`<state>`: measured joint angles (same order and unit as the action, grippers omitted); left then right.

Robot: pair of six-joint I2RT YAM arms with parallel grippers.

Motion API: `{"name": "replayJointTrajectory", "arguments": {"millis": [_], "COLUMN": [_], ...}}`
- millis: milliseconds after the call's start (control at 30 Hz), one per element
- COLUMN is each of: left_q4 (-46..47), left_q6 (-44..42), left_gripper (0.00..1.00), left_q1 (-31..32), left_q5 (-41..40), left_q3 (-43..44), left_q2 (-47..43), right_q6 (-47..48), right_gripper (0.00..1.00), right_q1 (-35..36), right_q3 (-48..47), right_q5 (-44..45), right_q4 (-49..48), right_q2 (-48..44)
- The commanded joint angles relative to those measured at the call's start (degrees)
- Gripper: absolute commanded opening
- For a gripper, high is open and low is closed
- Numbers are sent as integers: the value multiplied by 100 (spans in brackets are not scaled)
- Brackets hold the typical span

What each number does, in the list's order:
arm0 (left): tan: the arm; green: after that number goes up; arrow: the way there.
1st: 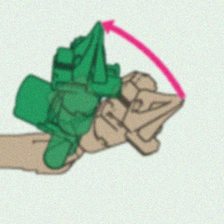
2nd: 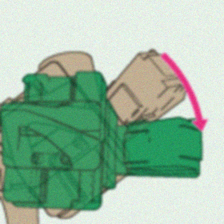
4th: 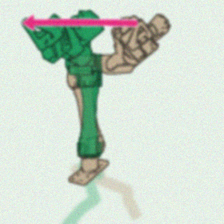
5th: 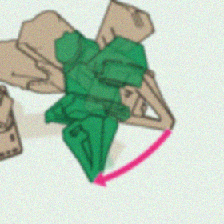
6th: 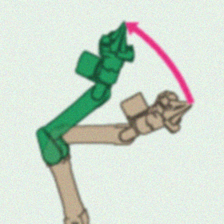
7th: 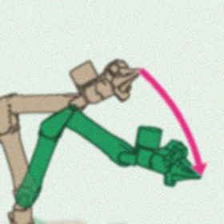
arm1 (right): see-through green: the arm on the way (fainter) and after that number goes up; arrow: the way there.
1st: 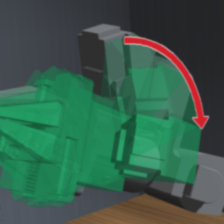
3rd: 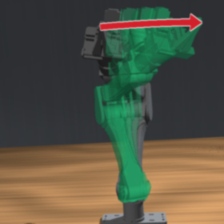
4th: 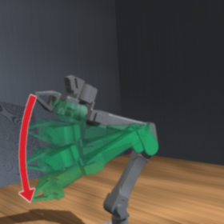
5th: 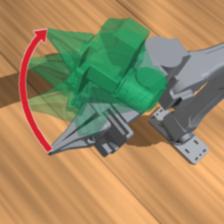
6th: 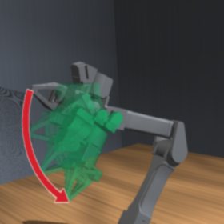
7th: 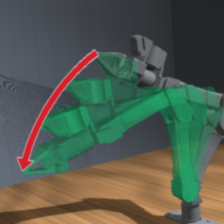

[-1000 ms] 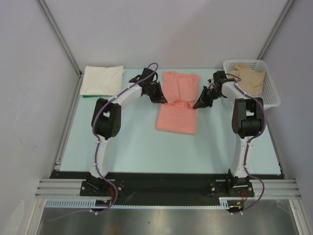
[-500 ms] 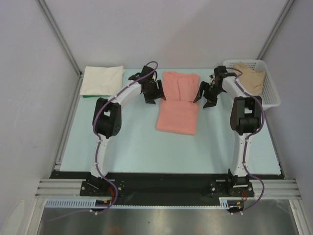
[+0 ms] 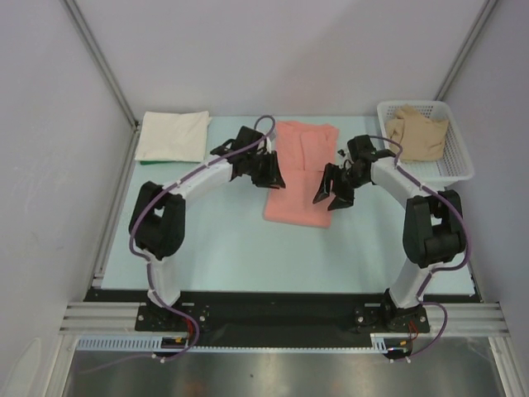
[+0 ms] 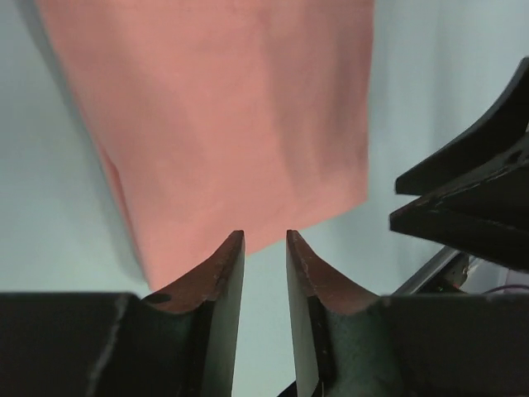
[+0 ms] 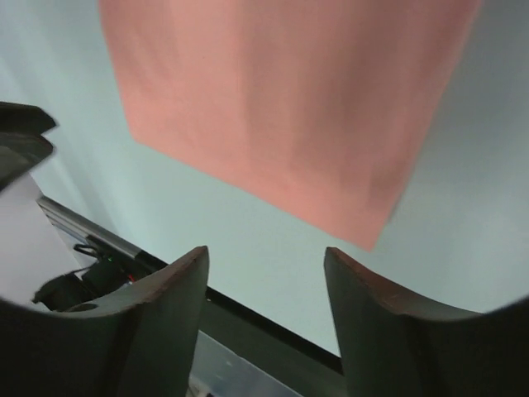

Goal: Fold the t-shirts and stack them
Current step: Fold the tshirt

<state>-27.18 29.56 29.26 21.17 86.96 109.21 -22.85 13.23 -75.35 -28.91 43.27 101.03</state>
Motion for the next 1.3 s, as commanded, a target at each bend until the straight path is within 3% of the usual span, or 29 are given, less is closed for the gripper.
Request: {"name": "replayJointTrajectory", "arguments": {"millis": [0, 167, 333, 433, 700, 867, 1267], "left_q4": [197, -420, -393, -254, 679, 688, 670], "left_q6": [24, -477, -925, -1154, -917, -882, -803], "left_gripper": [36, 58, 60, 69, 68, 58, 58], "left_q1": [36, -25, -43, -139, -447, -447, -324], "left_q5": [41, -491, -1079, -879, 440, 528, 536], "left_q3": [162, 410, -310, -644, -1208, -1146, -1497], "left_q2": [355, 330, -154, -321, -67, 206, 470], "right_q6": [-185, 35, 220, 167, 167, 246, 211], "right_gripper": [68, 78, 84, 86, 79, 68, 63], "right_q1": [-443, -603, -594, -585, -497, -410, -304], "right_q3": [3, -112, 415, 802, 1180, 1233, 1330], "right_q5": [-116, -370, -273, -458, -572, -669, -484], "right_q4": [-328, -20, -125, -510, -1012, -1162, -1242], "right_q2": [-93, 250, -39, -163, 92, 346, 435]}}
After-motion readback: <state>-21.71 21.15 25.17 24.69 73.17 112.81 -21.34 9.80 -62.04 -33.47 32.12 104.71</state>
